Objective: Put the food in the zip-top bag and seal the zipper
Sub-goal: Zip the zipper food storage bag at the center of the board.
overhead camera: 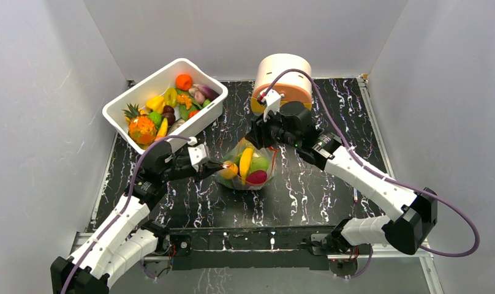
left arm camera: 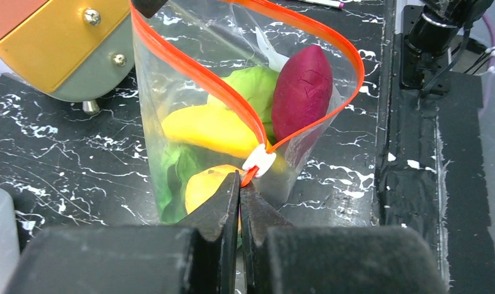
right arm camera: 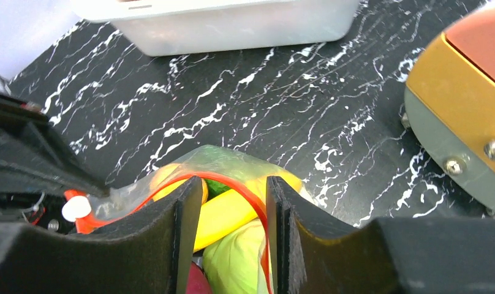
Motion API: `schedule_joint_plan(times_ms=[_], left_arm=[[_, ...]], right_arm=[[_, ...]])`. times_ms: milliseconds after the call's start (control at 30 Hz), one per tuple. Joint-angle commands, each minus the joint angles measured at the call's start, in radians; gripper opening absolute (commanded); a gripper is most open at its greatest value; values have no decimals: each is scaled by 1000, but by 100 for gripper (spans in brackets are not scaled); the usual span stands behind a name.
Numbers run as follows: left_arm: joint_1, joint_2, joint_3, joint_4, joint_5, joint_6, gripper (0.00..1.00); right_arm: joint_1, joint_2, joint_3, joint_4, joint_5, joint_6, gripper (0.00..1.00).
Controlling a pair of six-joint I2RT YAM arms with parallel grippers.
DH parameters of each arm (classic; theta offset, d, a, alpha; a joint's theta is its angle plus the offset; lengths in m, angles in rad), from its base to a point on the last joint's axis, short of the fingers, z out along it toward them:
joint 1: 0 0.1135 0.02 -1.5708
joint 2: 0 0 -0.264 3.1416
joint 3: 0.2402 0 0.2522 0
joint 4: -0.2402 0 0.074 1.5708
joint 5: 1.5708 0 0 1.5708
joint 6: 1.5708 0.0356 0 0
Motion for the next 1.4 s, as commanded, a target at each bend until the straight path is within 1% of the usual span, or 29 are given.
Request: schedule_joint_plan(times_ms=[0, 133, 233, 300, 400, 467, 567, 667, 733, 800, 867, 933, 1000, 1067, 1133, 1200, 1267, 1300, 1367], left_arm=[[-5, 7, 16, 59, 57, -57, 0], [-5, 12, 11, 82, 36, -96, 0], [-5, 30, 13, 79, 34, -104, 0], [-5, 44, 14, 77, 36, -114, 0], [-5, 54, 12, 82, 30, -129, 0], [-5, 58, 10, 86, 26, -132, 0], [-5, 63, 11, 85, 22, -134, 0], [-5, 66, 9, 90, 25, -138, 0], [-5, 67, 9, 91, 24, -140, 0], [-6, 71, 9, 92, 27, -140, 0], [-5, 73, 4, 100, 27, -147, 0], [-5, 76, 2, 110, 29, -155, 0], [-5, 78, 4, 109, 30, -160, 0], [-5, 78, 10, 100, 30, -156, 0], [-5, 76, 13, 87, 29, -148, 0], [-5, 73, 13, 79, 30, -137, 0], [-5, 62, 1, 80, 51, -105, 0], [-5, 51, -9, 90, 75, -89, 0], [-5, 34, -21, 95, 130, -71, 0]], right_arm=[[21, -44, 63, 17, -116, -168, 42], [48, -60, 56, 1, -191, -239, 43], [76, -74, 5, 42, -247, -253, 45], [115, -78, -7, 42, -255, -272, 47], [213, -87, -24, 71, -230, -295, 51], [264, -79, -34, 81, -187, -302, 54], [318, -68, -67, 99, -77, -301, 55], [365, -59, -104, 137, -3, -281, 59], [397, -54, -130, 176, 94, -275, 61], [420, -48, -158, 227, 176, -284, 62], [426, -34, -183, 295, 216, -298, 62], [431, -5, -184, 315, 247, -309, 61], [433, 21, -178, 305, 272, -313, 58], [436, 26, -182, 304, 301, -308, 51], [436, 6, -195, 305, 318, -311, 38], [436, -23, -205, 298, 327, -321, 19], [435, -54, -211, 284, 320, -338, 5], [434, -67, -211, 271, 308, -345, 1], [433, -90, -208, 239, 261, -367, 0]])
